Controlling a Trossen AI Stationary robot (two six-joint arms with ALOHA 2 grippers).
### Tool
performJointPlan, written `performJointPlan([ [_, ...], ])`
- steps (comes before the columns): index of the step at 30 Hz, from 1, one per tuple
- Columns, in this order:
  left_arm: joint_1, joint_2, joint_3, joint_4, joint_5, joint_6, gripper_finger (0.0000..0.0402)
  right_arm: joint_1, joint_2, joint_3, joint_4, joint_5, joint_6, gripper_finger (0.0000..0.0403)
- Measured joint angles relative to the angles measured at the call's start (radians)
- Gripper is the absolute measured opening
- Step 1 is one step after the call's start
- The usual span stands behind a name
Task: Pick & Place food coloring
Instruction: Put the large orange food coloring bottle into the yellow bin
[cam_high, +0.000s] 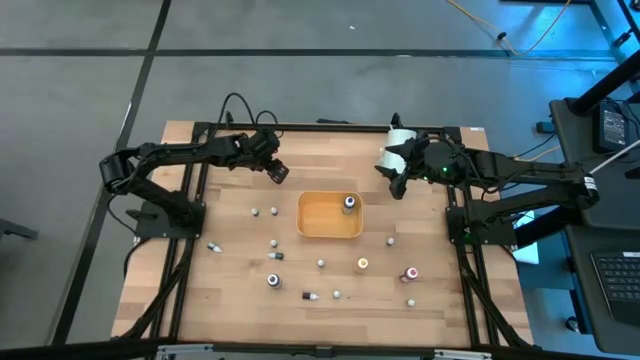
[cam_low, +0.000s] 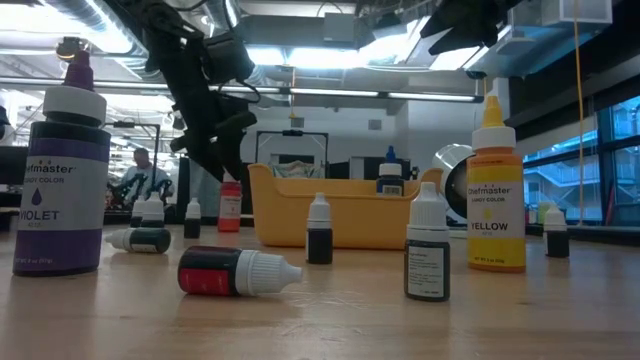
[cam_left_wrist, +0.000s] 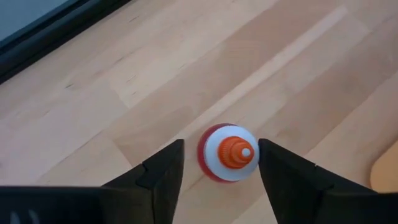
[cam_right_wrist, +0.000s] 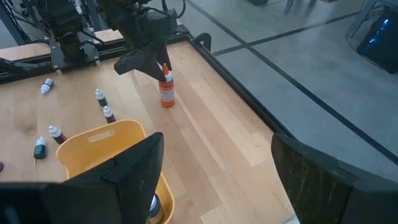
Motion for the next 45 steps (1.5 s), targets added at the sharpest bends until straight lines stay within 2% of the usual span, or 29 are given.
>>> performJointPlan([
  [12,0.000,0.039,0.000,0.048,0.001,-0.035,0.0196,0.000,0.000,0.000,0.000,0.000,-0.001,0.0298],
  [26,0.000,0.084,0.000,0.044,0.008,-0.045,0.0161,0.000,0.000,0.000,-0.014,0.000,-0.001,0.0298],
  [32,0.000,0.083,0.000,0.044,0.014,-0.037,0.0160,0.000,0.000,0.000,-0.019,0.000,-0.001,0.0298],
  [40,-0.004,0.047,0.104,0.038,0.223,0.074,0.0154,0.000,0.000,0.000,-0.019,0.000,-0.001,0.0298],
  [45,-0.073,0.039,0.238,0.035,0.287,0.260,0.0154,0.000,0.000,0.000,-0.016,0.000,-0.002,0.0298],
])
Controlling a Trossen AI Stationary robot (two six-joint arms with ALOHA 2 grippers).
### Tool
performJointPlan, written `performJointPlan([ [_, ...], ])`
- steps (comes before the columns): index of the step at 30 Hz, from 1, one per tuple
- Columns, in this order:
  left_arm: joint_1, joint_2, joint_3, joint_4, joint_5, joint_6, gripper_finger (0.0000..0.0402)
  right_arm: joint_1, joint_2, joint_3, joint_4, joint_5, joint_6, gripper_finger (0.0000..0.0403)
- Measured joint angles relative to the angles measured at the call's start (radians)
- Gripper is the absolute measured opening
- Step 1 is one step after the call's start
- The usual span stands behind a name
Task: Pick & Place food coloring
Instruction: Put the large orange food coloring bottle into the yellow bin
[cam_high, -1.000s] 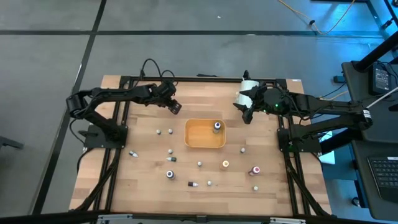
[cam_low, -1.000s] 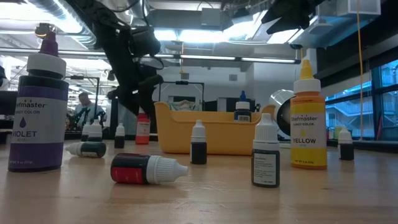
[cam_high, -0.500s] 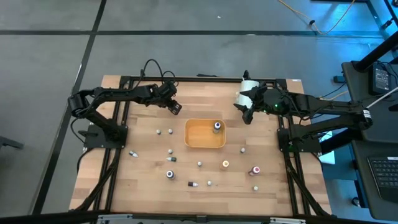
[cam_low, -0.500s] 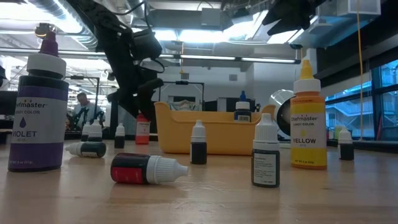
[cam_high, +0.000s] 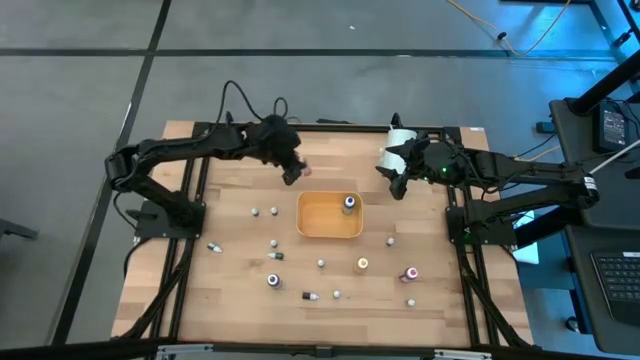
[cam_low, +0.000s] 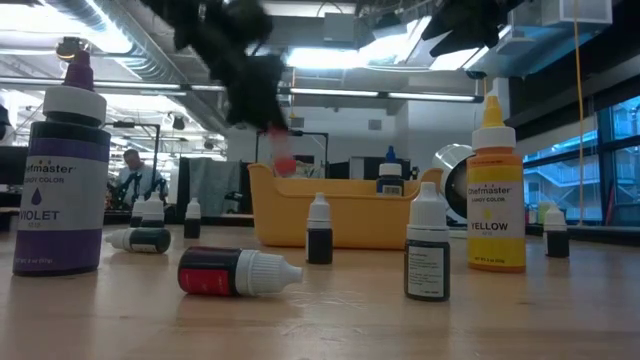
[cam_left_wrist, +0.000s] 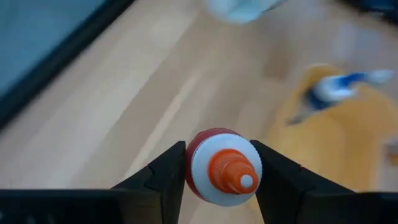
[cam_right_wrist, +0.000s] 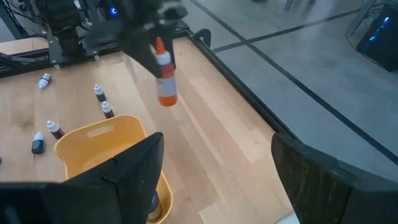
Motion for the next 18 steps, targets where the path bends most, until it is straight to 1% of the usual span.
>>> performJointPlan([
  [2,-0.047,0.001,0.056,0.002,0.018,0.066,0.0154,0.000,0.000,0.000,0.000,0.000,0.000,0.0298],
  [4,-0.099,0.006,0.101,0.002,0.013,0.104,0.0155,0.000,0.000,0.000,0.000,0.000,0.002,0.0298],
  [7,-0.174,0.023,0.146,-0.001,-0.040,0.126,0.0155,0.000,0.000,0.000,0.000,-0.001,0.005,0.0298],
  [10,-0.222,0.038,0.164,-0.007,-0.046,0.130,0.0155,0.000,0.000,0.000,0.000,-0.001,0.005,0.0298],
  [16,-0.287,0.075,0.164,-0.007,-0.044,0.084,0.0155,0.000,0.000,0.000,0.001,0.000,0.006,0.0298],
  [18,-0.310,0.099,0.164,0.016,-0.052,0.080,0.0155,0.000,0.000,0.000,0.001,0.000,0.006,0.0298],
])
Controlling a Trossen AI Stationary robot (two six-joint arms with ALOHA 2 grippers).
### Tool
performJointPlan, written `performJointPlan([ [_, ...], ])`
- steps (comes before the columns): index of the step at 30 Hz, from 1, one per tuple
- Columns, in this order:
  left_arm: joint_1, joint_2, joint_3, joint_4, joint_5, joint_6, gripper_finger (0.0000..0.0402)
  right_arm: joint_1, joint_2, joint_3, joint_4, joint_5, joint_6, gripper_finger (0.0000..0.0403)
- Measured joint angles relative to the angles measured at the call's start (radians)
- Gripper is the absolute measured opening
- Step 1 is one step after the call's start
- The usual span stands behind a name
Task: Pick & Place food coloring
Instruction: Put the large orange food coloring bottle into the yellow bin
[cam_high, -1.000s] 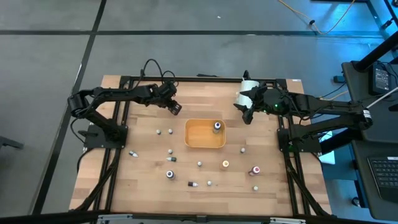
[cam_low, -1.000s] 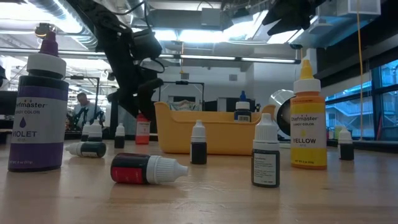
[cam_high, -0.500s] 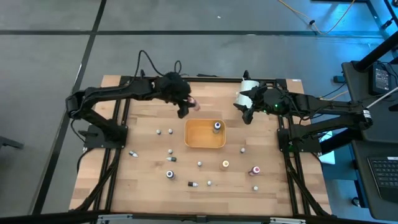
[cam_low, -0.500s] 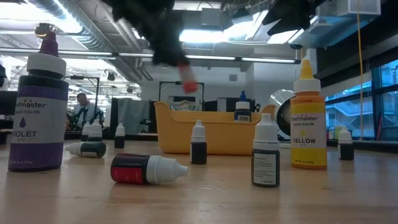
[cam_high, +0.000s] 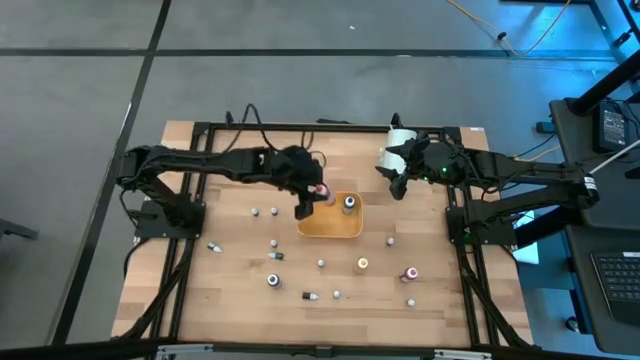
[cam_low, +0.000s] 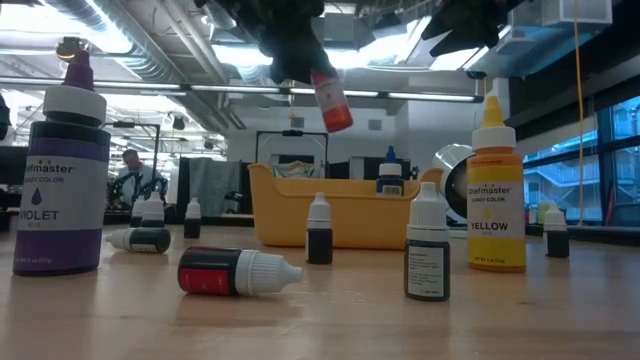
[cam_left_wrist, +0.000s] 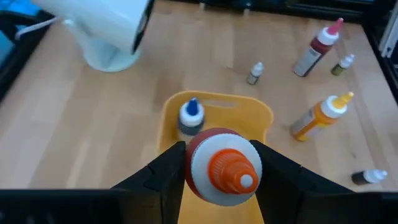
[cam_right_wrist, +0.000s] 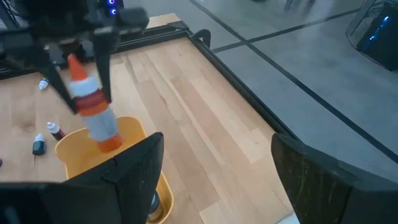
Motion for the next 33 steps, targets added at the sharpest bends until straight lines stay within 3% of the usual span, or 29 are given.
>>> performJointPlan([
  [4,-0.034,0.071,0.015,0.019,-0.056,-0.010,0.0154,0.000,0.000,0.000,-0.001,-0.015,0.000,0.0298],
  [11,-0.035,0.228,0.133,-0.033,-0.135,-0.048,0.0155,0.002,0.000,0.000,-0.006,-0.151,0.000,0.0298],
  [16,-0.035,0.296,0.164,-0.032,-0.136,-0.067,0.0155,0.002,0.000,0.000,-0.010,-0.186,0.010,0.0298],
  [33,-0.028,0.341,0.163,-0.029,-0.167,-0.081,0.0159,0.002,0.000,0.000,-0.019,-0.193,0.051,0.0298],
])
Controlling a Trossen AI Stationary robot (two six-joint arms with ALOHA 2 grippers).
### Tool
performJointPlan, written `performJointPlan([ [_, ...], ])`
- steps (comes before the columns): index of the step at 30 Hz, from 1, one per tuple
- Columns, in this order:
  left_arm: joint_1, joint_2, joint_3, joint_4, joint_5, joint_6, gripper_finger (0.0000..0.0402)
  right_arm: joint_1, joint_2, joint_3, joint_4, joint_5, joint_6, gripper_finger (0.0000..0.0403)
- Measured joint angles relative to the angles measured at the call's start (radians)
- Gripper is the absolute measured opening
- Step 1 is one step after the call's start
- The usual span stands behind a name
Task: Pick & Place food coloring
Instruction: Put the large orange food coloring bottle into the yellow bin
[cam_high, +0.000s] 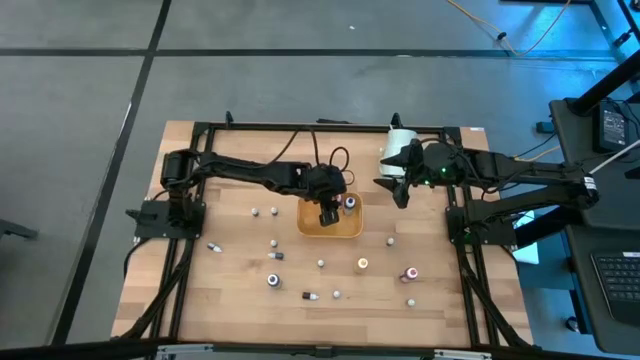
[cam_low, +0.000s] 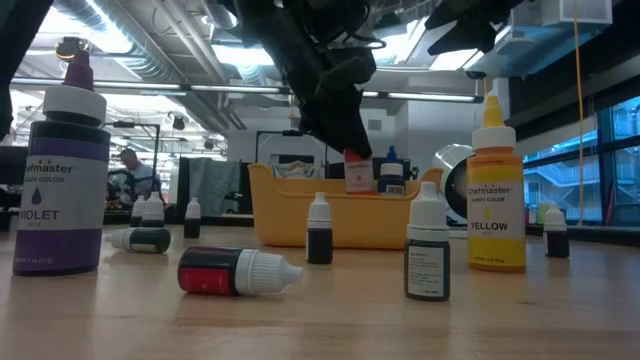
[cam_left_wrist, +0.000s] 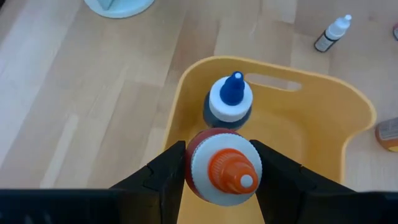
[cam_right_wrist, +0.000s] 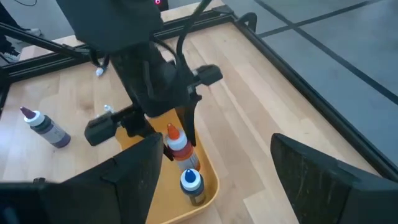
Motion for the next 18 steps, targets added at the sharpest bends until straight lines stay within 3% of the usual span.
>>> performJointPlan([
  [18,0.005,0.040,-0.001,0.006,0.006,-0.015,0.0167,0.000,0.000,0.000,0.000,0.001,0.000,0.0298],
])
